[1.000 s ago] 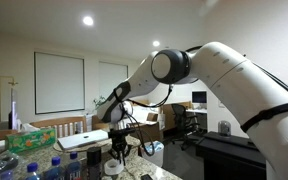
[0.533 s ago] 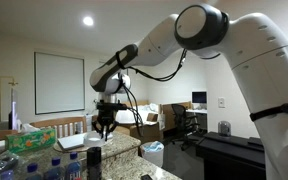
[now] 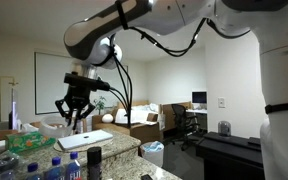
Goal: Put the black bottle on the white box, place the tape over the bottle, put the black object on top of the black bottle
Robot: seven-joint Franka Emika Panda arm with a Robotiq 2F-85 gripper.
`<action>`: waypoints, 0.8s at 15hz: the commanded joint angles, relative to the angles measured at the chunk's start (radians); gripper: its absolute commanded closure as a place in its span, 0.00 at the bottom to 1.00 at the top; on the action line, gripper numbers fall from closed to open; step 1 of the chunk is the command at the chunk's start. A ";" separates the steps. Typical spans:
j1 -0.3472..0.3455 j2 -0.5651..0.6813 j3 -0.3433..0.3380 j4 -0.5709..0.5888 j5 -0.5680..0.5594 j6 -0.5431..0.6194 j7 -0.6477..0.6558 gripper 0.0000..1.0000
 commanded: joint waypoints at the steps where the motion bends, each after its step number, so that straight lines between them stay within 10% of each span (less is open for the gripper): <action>1: 0.002 -0.112 0.034 -0.103 0.028 0.014 0.093 0.91; 12: -0.097 -0.216 -0.031 -0.194 0.166 -0.261 0.186 0.92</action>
